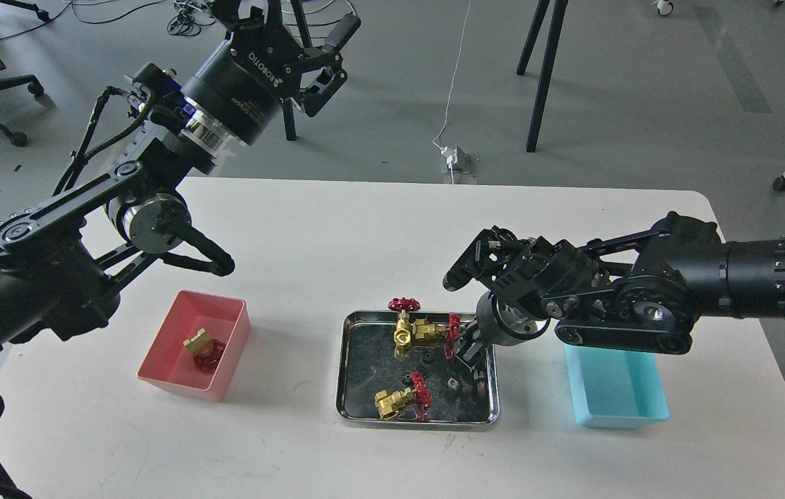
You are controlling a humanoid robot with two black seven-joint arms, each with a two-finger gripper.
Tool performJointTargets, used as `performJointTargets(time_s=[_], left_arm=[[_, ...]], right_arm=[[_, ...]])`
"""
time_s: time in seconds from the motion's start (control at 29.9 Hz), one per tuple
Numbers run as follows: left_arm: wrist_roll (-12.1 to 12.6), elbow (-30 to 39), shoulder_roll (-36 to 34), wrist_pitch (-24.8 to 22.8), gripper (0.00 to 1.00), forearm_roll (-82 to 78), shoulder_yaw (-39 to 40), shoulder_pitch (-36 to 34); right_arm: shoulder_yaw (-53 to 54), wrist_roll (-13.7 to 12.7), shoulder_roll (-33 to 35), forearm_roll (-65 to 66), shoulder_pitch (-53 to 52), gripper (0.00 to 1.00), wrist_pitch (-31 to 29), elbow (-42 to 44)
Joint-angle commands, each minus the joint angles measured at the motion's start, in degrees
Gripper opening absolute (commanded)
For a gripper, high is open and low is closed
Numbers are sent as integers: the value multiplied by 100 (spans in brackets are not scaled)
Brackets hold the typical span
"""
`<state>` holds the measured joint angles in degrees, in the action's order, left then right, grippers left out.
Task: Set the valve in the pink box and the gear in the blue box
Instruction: 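Carry the gear over the light blue box and release it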
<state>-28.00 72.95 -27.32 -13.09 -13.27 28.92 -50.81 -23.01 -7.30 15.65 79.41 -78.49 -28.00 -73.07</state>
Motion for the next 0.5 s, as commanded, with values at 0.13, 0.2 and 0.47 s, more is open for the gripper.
performJointTargets(time_s=[0.13,0.2,0.47], left_arm=[[0,-1,96,8,92,0,0,-17],[0,-1,104,8,92,0,0,-8],[0,-1,315,8,92,-9,-27,-8]], right_arm=[[60,-44,2308,-22,-342,1,0,-847],[59,-44,2985,-30,-281,1,0,-1278],[331,-44,4025,-31,545,6,0,-1886]])
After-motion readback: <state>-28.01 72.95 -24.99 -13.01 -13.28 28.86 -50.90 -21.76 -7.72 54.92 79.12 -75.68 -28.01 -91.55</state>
